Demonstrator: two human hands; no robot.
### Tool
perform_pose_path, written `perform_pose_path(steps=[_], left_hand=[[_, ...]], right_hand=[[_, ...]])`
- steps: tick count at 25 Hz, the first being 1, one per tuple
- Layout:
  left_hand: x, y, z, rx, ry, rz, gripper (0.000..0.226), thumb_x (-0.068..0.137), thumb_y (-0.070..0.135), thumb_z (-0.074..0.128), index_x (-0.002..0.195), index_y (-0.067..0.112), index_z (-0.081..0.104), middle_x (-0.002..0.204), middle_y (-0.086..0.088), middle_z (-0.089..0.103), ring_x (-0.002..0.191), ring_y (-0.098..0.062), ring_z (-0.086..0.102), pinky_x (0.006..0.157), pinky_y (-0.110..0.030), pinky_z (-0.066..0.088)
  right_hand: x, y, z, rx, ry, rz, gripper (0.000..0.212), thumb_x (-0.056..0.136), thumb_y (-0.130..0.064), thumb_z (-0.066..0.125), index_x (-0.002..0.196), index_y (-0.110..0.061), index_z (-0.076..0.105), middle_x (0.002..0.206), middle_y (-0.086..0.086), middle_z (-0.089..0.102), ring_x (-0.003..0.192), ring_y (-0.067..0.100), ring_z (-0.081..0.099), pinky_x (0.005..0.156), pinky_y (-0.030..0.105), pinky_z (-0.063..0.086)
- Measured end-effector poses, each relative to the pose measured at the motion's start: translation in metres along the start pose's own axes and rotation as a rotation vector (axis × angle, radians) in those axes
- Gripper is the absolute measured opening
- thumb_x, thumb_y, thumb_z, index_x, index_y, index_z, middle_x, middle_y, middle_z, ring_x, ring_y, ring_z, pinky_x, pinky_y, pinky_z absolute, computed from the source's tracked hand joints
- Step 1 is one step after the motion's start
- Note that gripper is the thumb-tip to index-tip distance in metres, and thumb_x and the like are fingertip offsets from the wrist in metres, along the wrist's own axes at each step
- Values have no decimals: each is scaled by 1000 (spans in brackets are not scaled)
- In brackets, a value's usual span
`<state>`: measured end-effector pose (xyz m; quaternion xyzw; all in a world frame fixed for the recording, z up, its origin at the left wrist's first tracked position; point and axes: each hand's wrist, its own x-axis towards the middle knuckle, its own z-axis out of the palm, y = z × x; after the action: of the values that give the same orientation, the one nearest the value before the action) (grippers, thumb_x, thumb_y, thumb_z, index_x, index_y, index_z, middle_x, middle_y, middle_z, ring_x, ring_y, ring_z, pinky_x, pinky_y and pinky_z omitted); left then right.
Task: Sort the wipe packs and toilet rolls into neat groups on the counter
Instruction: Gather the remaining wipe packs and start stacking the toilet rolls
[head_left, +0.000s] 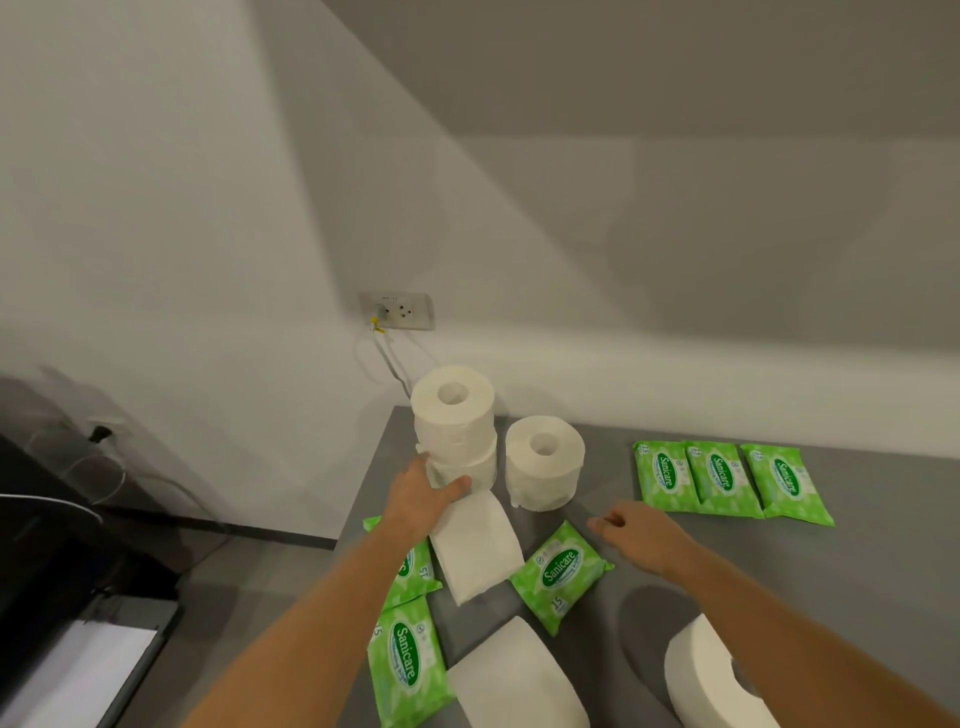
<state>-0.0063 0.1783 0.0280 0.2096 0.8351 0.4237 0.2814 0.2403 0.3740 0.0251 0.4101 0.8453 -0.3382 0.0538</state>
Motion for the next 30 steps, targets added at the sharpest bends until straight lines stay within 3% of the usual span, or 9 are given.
perform_pose_path(steps=[5,11,14,20,26,30], left_hand=[[-33,-4,8,244,-154,31,77,84,55,74,145,14,50,142,-6,58,125,-22,57,108,-36,46],[-54,-10,26,736,-174,210,128,68,75,72,162,20,7,164,-6,26,149,-30,30,121,-47,31],[-58,-15,36,912,-135,224,129,67,72,73,161,17,4,162,-8,26,148,-32,29,121,-47,28],[-58,-15,44,929,-93,218,118,65,63,77,156,19,16,154,-7,38,140,-31,40,117,-46,33],[-58,17,32,955,-152,289,114,61,71,73,152,21,26,144,-6,46,130,-32,48,109,-47,40],[-54,62,22,800,-175,363,108,58,70,77,145,23,34,136,-4,49,123,-30,50,102,-45,45]], right_hand=[[-20,-5,4,-17,-21,-25,38,94,-48,56,72,-17,52,75,3,62,71,17,56,68,30,42],[-33,1,7,-32,-21,-10,36,93,-52,56,80,-19,56,79,-1,61,75,16,56,68,31,42],[-36,3,6,-9,-10,-3,37,92,-54,56,80,-18,57,78,-1,60,72,15,55,65,29,41],[-41,13,3,-12,8,15,41,93,-53,56,91,-13,63,92,6,69,89,22,65,72,32,44],[-40,21,-2,26,29,48,41,90,-52,59,93,-12,64,92,6,70,80,17,62,69,29,44],[-37,24,-6,19,28,62,42,92,-50,59,93,-9,64,93,8,70,85,21,64,71,31,44]])
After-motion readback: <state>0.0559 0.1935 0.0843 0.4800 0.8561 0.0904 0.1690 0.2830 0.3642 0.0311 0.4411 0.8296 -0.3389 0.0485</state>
